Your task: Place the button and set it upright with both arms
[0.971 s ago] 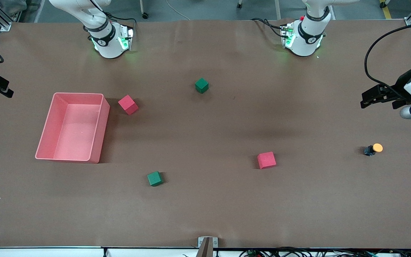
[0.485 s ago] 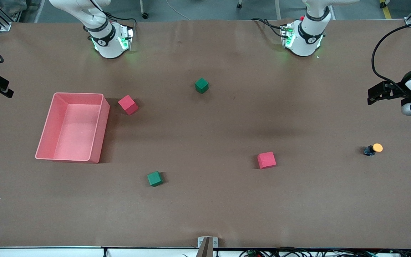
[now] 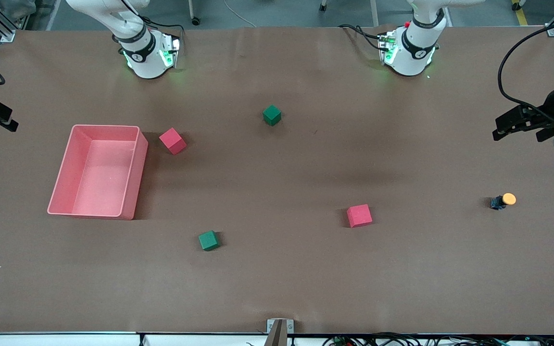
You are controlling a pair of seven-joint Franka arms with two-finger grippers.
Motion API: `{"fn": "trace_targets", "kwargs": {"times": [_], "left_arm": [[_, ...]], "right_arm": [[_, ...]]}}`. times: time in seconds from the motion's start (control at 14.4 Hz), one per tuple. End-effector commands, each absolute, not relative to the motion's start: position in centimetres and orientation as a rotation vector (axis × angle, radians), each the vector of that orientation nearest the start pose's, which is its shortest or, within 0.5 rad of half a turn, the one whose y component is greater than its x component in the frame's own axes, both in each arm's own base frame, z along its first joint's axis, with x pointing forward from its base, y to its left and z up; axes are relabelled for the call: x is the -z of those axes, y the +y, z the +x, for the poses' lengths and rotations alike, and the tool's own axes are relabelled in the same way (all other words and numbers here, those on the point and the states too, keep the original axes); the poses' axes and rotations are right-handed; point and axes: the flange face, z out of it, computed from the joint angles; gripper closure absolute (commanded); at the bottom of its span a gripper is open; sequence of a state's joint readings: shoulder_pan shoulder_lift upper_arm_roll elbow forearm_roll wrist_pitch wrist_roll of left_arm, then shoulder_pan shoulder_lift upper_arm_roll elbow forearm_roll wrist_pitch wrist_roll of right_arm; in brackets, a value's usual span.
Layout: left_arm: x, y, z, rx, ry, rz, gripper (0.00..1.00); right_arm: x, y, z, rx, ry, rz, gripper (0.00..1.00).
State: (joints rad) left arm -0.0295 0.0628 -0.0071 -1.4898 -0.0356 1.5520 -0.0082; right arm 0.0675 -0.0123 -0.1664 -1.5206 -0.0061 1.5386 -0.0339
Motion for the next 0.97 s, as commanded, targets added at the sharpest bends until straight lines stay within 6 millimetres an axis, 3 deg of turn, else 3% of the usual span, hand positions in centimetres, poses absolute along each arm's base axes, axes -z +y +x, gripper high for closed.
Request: {"fn": "trace_targets", "kwargs": {"times": [0.0,0.9], "left_arm": [[-63.0,-2.9,56.5,-0.001,0.062,-3.166,0.0],[-64.0,-2.6,55.5,-0.007,0.08,-3.144,0.0]], "right_arm": [[-65.6,-5.9,54.0,0.044,0.096,-3.154,0.0],[-65.5,-5.9,54.1,0.041,0.096,-3.157,0.0]]}}
